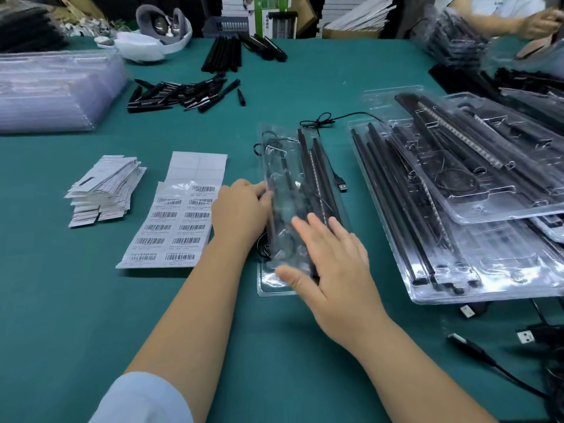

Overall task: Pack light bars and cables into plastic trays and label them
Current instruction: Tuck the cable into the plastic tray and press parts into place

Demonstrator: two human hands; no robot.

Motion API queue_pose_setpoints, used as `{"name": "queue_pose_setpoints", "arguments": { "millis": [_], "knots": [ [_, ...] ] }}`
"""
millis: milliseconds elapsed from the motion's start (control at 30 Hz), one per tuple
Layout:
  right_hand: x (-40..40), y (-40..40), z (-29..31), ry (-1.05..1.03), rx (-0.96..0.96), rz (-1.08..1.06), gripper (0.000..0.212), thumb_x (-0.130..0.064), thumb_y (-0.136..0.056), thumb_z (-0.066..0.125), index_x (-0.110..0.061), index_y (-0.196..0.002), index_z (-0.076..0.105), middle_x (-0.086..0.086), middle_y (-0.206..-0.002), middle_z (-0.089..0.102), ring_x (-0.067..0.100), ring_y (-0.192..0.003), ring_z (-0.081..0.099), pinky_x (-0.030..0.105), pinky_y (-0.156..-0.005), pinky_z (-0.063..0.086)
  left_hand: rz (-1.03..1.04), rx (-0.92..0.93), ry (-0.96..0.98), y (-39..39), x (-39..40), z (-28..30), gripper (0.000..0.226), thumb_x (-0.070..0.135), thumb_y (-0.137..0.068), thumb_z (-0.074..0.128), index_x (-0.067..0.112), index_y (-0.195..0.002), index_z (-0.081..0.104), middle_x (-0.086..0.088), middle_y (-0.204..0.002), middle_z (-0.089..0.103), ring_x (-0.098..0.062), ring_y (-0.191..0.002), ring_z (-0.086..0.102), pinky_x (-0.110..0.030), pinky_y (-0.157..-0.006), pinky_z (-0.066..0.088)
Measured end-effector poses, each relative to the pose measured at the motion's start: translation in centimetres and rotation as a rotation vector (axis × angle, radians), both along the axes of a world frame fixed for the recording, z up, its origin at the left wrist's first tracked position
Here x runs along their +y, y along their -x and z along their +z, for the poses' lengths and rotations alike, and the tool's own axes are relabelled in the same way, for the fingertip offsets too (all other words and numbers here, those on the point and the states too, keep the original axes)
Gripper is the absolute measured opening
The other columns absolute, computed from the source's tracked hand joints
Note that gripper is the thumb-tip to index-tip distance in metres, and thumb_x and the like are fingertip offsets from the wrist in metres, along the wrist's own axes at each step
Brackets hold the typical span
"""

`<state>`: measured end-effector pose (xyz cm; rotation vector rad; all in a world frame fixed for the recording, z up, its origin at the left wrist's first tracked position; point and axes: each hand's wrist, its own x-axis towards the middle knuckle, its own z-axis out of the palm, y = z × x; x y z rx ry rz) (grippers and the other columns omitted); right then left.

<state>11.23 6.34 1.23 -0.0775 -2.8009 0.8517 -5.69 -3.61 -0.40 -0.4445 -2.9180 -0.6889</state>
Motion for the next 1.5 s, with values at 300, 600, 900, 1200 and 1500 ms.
{"name": "queue_pose_setpoints", "arguments": {
  "millis": [300, 600, 900, 1200, 1500],
  "knots": [
    [-1.6, -3.3, -0.2, -0.079, 0.313, 0.008, 0.027, -0.029, -0.078, 0.060, -0.012, -0.097, 0.068, 0.002, -0.095, 0.061, 0.020, -0.087, 0.055, 0.033, -0.075, 0.049, -0.088, 0.022, 0.138, -0.2, -0.8, -0.9, 0.046, 0.046, -0.099, 0.037, 0.029, -0.142, 0.042, -0.003, -0.129, 0.050, -0.030, -0.112, 0.040, -0.037, -0.087, 0.034],
    [-3.4, -4.2, -1.0, -0.375, 0.098, -0.107, 0.078, -0.046, -0.075, 0.042, 0.006, -0.133, 0.044, 0.023, -0.143, 0.037, 0.038, -0.136, 0.029, 0.044, -0.103, 0.026, -0.079, 0.018, 0.227, -1.2, -0.2, -1.0, 0.064, 0.064, -0.091, 0.032, 0.032, -0.147, 0.027, -0.001, -0.136, 0.040, -0.029, -0.117, 0.034, -0.041, -0.094, 0.027],
    [-2.9, -1.6, -0.3, -0.444, 0.012, -0.160, 0.086, -0.045, -0.066, 0.062, 0.002, -0.136, 0.044, 0.022, -0.142, 0.040, 0.035, -0.131, 0.041, 0.049, -0.102, 0.037, -0.057, 0.031, 0.191, -1.3, 0.1, -1.3, 0.058, 0.059, -0.091, 0.034, 0.034, -0.143, 0.031, 0.001, -0.133, 0.042, -0.027, -0.112, 0.035, -0.039, -0.088, 0.025],
    [-3.8, -0.4, -0.8, -0.523, -0.127, -0.249, 0.088, -0.054, -0.051, 0.074, -0.003, -0.122, 0.062, 0.023, -0.129, 0.055, 0.035, -0.113, 0.059, 0.051, -0.091, 0.046, -0.050, 0.028, 0.177, -1.5, 0.4, -1.2, 0.056, 0.055, -0.091, 0.036, 0.034, -0.142, 0.031, 0.001, -0.133, 0.042, -0.027, -0.113, 0.034, -0.041, -0.091, 0.025],
    [-3.1, -0.1, -1.2, -0.416, -0.124, -0.062, 0.076, -0.040, -0.076, 0.053, -0.004, -0.142, 0.037, 0.020, -0.135, 0.049, 0.036, -0.135, 0.035, 0.050, -0.113, 0.008, -0.043, 0.056, 0.232, -1.9, 0.4, -1.3, 0.060, 0.059, -0.093, 0.034, 0.032, -0.146, 0.027, -0.001, -0.133, 0.042, -0.029, -0.113, 0.036, -0.040, -0.092, 0.027]
  ]
}}
